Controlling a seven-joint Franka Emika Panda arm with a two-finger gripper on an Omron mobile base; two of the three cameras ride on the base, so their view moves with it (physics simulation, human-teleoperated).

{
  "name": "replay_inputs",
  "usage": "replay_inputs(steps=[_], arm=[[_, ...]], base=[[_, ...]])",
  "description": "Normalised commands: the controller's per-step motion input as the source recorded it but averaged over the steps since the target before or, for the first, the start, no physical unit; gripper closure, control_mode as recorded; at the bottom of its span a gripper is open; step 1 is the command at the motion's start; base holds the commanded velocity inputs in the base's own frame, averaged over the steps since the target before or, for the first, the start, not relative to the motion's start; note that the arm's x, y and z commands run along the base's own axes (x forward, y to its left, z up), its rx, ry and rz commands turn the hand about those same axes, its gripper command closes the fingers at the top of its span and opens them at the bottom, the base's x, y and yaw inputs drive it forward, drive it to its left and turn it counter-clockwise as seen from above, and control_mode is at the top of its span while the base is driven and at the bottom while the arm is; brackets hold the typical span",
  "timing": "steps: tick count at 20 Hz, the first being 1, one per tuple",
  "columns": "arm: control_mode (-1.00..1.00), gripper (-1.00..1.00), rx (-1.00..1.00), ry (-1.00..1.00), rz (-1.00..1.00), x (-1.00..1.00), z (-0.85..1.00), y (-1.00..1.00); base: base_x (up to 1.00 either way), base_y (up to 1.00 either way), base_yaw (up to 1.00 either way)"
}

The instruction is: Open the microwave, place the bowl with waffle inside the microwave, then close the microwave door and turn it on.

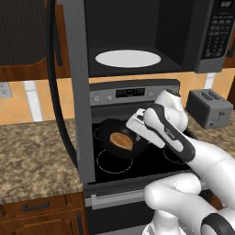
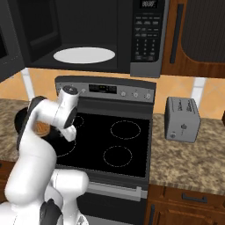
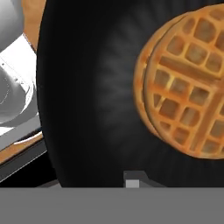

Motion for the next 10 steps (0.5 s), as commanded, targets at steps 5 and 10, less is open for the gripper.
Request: replay_inputs(steps=[5, 10], arm=[[-1.00, 1.00, -0.30, 0.19, -0.43, -0.05, 0.63, -0.74], [-1.00, 1.00, 0.00, -0.11, -0.59, -0.15, 0.06, -0.62]], base=[[0.00, 0.00, 0.00], [0.00, 0.00, 0.00]])
